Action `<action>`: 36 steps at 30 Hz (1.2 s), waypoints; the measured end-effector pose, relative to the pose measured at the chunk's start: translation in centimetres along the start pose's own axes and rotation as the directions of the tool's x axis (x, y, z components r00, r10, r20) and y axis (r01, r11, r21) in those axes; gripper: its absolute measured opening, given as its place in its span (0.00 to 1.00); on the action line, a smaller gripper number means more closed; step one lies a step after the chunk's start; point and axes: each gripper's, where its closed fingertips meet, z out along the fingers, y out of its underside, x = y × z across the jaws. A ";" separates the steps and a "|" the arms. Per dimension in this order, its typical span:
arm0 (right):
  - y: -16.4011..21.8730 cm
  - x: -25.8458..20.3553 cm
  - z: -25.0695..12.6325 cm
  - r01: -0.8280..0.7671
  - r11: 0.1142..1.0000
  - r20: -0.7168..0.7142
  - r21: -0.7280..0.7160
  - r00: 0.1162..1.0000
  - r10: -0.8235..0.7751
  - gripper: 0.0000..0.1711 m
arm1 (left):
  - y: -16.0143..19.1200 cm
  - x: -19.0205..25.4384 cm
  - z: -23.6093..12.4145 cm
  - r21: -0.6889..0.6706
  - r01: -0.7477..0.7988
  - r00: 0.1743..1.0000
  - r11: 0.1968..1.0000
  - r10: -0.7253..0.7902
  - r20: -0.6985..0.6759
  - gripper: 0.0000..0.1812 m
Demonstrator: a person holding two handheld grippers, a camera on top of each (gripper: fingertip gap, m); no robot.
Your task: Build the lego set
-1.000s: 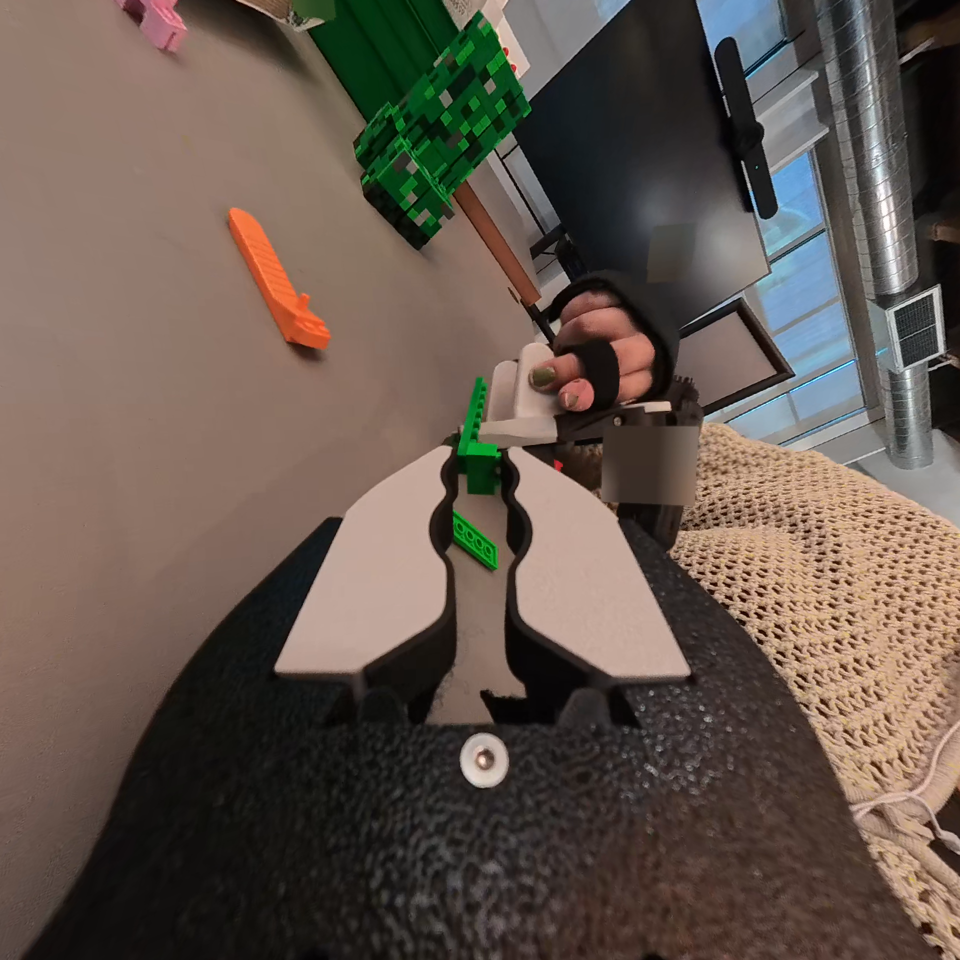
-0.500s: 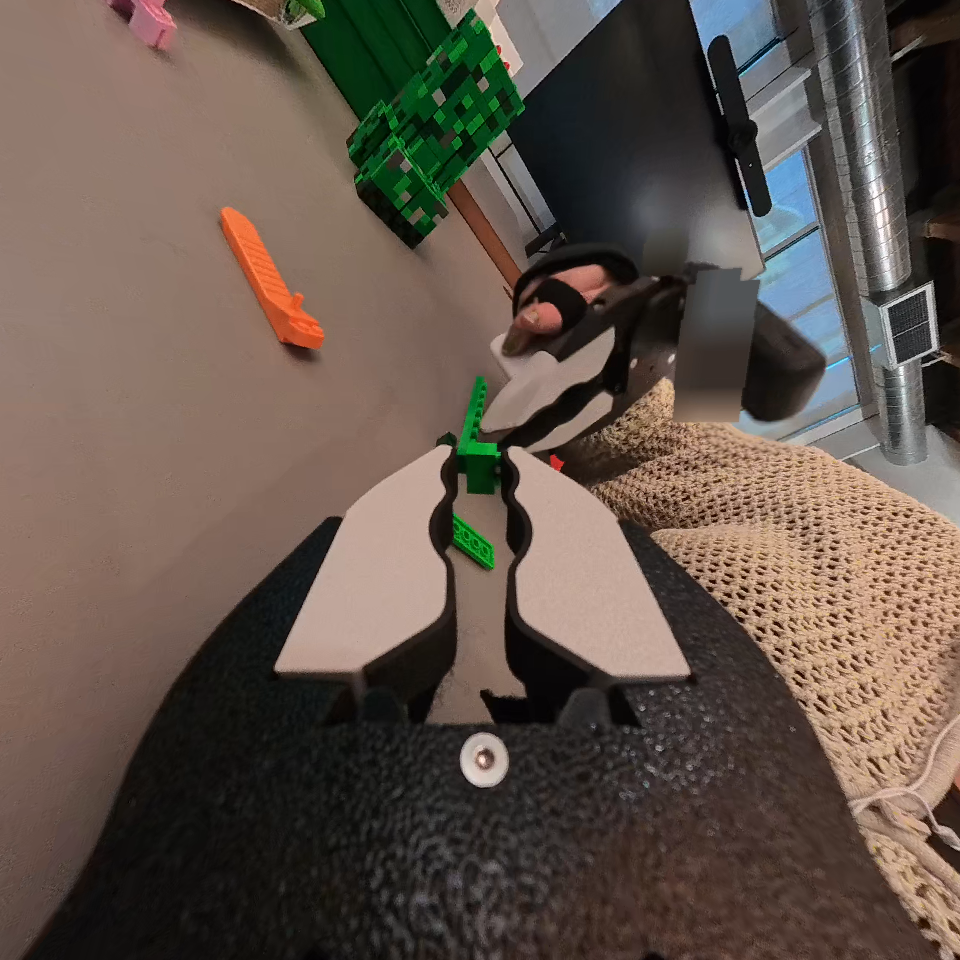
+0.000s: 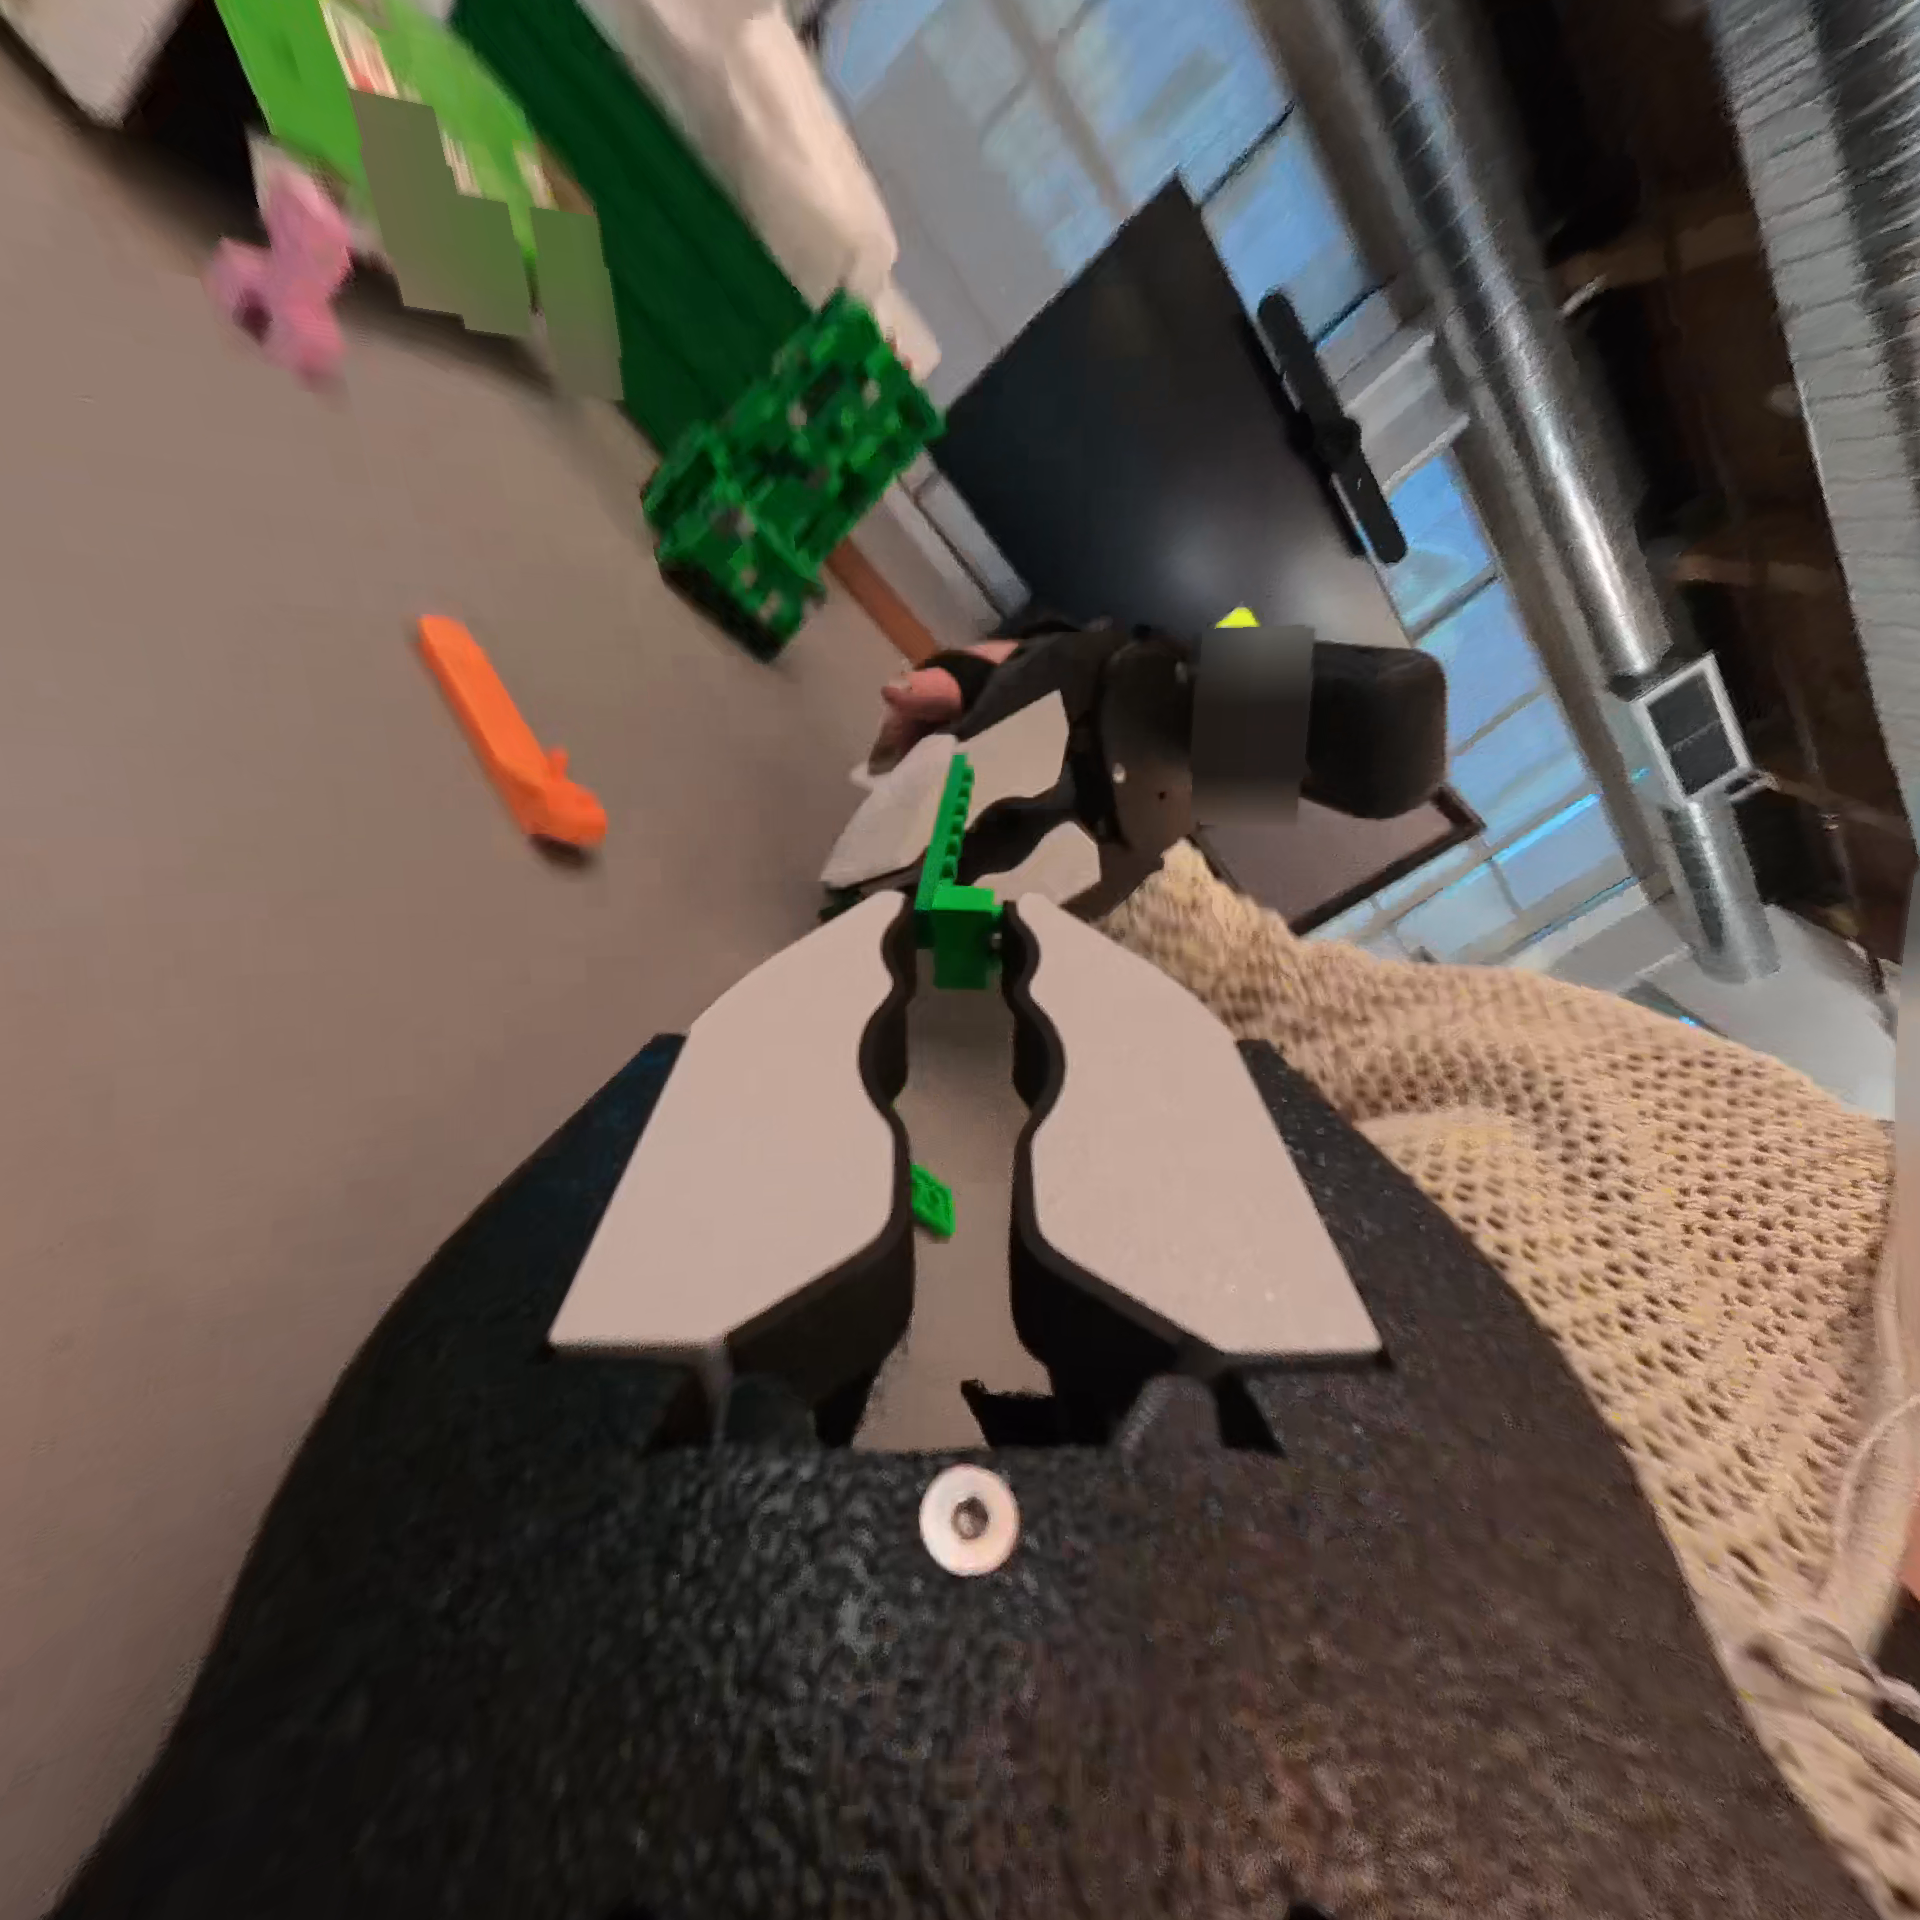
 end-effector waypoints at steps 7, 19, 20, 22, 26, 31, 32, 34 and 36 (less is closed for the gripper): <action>-4.9 6.0 -3.0 -0.069 0.914 -0.461 0.399 0.847 0.265 0.05 | -3.2 1.1 -0.8 0.256 -0.321 0.945 0.912 0.289 0.153 0.08; -6.0 7.2 -4.1 0.006 0.803 -0.572 0.596 0.706 0.419 0.05 | -4.4 0.4 -0.5 0.253 -0.578 0.787 0.775 0.448 0.424 0.08; -5.8 7.4 -3.8 0.002 0.804 -0.573 0.595 0.702 0.422 0.05 | -4.5 0.3 -0.2 0.247 -0.587 0.779 0.771 0.453 0.434 0.08; -5.2 7.9 -3.3 -0.016 0.809 -0.571 0.587 0.701 0.428 0.05 | -4.5 -0.2 0.4 0.232 -0.578 0.776 0.782 0.440 0.451 0.08; -3.6 9.2 -3.3 -0.062 0.807 -0.562 0.587 0.687 0.461 0.05 | -5.2 -2.1 1.2 0.165 -0.574 0.744 0.802 0.427 0.514 0.08; -2.8 10.1 -3.8 -0.071 0.770 -0.527 0.635 0.688 0.498 0.05 | -6.7 -2.6 1.4 0.235 -0.570 0.762 0.787 0.400 0.509 0.08; -3.1 10.1 -4.0 -0.054 0.755 -0.517 0.654 0.697 0.497 0.05 | -6.8 -2.3 1.7 0.245 -0.583 0.762 0.775 0.417 0.496 0.08; -3.4 10.1 -4.3 -0.027 0.739 -0.515 0.673 0.700 0.495 0.05 | -6.8 -2.0 2.4 0.244 -0.609 0.751 0.755 0.451 0.482 0.08; -3.5 10.3 -4.6 -0.001 0.731 -0.529 0.683 0.689 0.495 0.05 | -6.8 -1.8 2.9 0.232 -0.631 0.735 0.740 0.475 0.483 0.08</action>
